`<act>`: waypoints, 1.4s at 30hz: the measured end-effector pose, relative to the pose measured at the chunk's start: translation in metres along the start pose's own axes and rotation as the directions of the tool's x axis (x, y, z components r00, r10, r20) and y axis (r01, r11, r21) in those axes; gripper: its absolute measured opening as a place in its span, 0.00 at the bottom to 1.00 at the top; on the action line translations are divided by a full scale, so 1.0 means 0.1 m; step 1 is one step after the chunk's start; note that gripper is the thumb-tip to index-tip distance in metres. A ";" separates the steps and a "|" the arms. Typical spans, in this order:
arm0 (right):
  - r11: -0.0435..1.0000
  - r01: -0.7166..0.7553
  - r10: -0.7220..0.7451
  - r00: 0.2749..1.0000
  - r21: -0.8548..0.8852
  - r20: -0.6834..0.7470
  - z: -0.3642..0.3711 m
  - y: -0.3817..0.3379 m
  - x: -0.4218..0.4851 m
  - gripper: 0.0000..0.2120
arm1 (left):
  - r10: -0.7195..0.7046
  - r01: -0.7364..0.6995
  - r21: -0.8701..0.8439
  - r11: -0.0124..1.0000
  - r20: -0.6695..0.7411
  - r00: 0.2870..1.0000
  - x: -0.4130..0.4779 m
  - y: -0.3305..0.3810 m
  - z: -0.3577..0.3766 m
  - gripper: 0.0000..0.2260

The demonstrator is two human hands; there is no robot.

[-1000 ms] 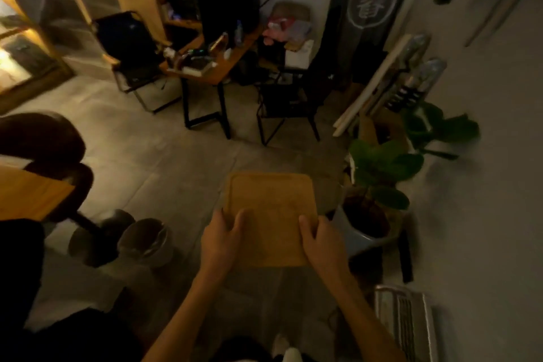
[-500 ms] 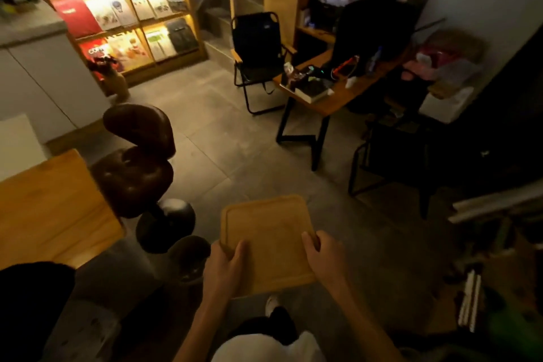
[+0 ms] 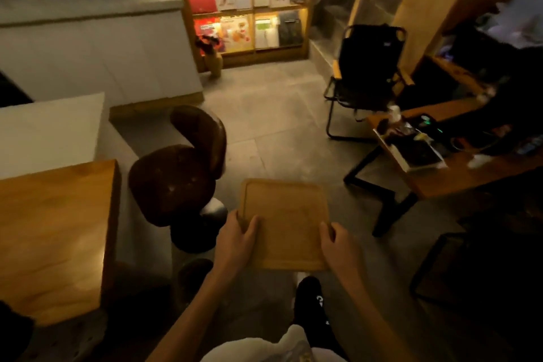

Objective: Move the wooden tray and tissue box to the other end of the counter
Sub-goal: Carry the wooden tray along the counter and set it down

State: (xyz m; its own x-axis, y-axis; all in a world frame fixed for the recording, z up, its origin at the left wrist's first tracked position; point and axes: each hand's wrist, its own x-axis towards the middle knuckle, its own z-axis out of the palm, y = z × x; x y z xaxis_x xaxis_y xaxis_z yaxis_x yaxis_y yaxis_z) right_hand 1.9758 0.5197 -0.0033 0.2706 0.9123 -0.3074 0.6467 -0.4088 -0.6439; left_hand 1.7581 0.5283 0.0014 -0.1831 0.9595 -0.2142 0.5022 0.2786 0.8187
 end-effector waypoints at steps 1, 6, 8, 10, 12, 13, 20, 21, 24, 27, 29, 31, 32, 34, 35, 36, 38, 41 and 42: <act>0.999 0.047 -0.046 0.998 -0.021 0.038 0.00 -0.14 0.28 0.16 | -0.024 0.023 -0.015 1.000 -0.047 0.999 0.19 0.06 -0.01 0.23; 0.952 0.306 -0.296 0.898 0.020 0.324 0.08 -0.97 1.52 0.17 | -0.235 0.217 -0.098 0.971 -0.260 0.937 0.92 0.20 -0.20 0.25; 0.922 0.388 -0.355 0.827 0.016 0.435 0.19 -1.32 1.91 0.17 | -0.297 0.256 -0.158 0.954 -0.348 0.889 1.12 0.22 -0.30 0.25; 0.888 0.458 -0.398 0.741 0.026 0.541 0.33 -1.63 2.17 0.17 | -0.362 0.294 -0.220 0.930 -0.414 0.835 1.21 0.25 -0.38 0.22; 0.857 0.514 -0.421 0.664 0.031 0.618 0.52 -1.94 2.38 0.16 | -0.400 0.299 -0.273 0.915 -0.494 0.772 1.31 0.24 -0.46 0.18; 0.844 0.535 -0.427 0.635 0.032 0.643 0.63 -2.06 2.48 0.16 | -0.424 0.299 -0.309 0.903 -0.522 0.740 1.38 0.22 -0.50 0.17; 0.721 0.693 -0.468 0.509 -0.021 0.723 1.41 -2.78 3.11 0.25 | -0.552 0.318 -0.457 0.831 -0.599 0.580 2.00 -0.07 -0.79 0.15; 0.711 0.703 -0.471 0.499 -0.022 0.727 1.51 -2.88 3.18 0.26 | -0.546 0.311 -0.454 0.835 -0.615 0.568 2.11 -0.11 -0.85 0.13; 0.675 0.737 -0.489 0.434 0.013 0.757 1.72 -3.22 3.33 0.24 | -0.583 0.314 -0.493 0.811 -0.647 0.492 2.35 -0.12 -0.99 0.10; 0.667 0.739 -0.451 0.300 0.094 0.841 1.91 -3.57 3.38 0.23 | -0.605 0.323 -0.513 0.795 -0.711 0.358 2.47 -0.14 -1.13 0.09; 0.654 0.746 -0.412 0.212 0.125 0.886 2.10 -3.80 3.41 0.25 | -0.597 0.324 -0.512 0.796 -0.755 0.273 2.52 -0.17 -1.18 0.07; 0.625 0.760 -0.381 0.098 0.178 0.919 2.27 -4.01 3.42 0.25 | -0.610 0.371 -0.520 0.769 -0.770 0.186 2.56 -0.21 -1.21 0.08; 0.609 0.763 -0.355 0.019 0.216 0.935 2.37 -4.10 3.40 0.25 | -0.628 0.394 -0.542 0.742 -0.767 0.128 2.54 -0.24 -1.22 0.08; 0.611 0.747 -0.313 -0.079 0.264 0.947 2.52 -4.28 3.36 0.24 | -0.642 0.426 -0.563 0.708 -0.765 0.056 2.53 -0.25 -1.29 0.10; 0.596 0.749 -0.288 -0.137 0.290 0.948 2.63 -4.39 3.29 0.24 | -0.647 0.448 -0.583 0.678 -0.763 -0.013 2.49 -0.27 -1.32 0.10; 0.573 0.760 -0.272 -0.177 0.307 0.946 2.72 -4.47 3.21 0.24 | -0.653 0.480 -0.603 0.637 -0.753 -0.080 2.45 -0.29 -1.33 0.10; 0.520 0.778 -0.263 -0.248 0.353 0.932 2.87 -4.60 3.00 0.23 | -0.654 0.517 -0.644 0.564 -0.731 -0.195 2.33 -0.33 -1.36 0.09; 0.454 0.768 -0.261 -0.370 0.452 0.891 3.07 -4.71 2.62 0.20 | -0.635 0.487 -0.710 0.508 -0.691 -0.346 2.12 -0.48 -1.44 0.09; 0.439 0.774 -0.256 -0.378 0.455 0.890 3.15 -4.72 2.49 0.20 | -0.629 0.473 -0.723 0.503 -0.682 -0.373 2.05 -0.55 -1.48 0.09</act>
State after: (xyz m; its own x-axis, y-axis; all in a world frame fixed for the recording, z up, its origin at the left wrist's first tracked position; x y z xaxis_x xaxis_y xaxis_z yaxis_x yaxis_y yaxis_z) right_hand 1.5131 0.9323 0.0031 -0.9023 -0.2620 -0.3424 0.1690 0.5158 -0.8399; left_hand 1.5683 0.7030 -0.0088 -0.8242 -0.5617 -0.0722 -0.4451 0.5636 0.6959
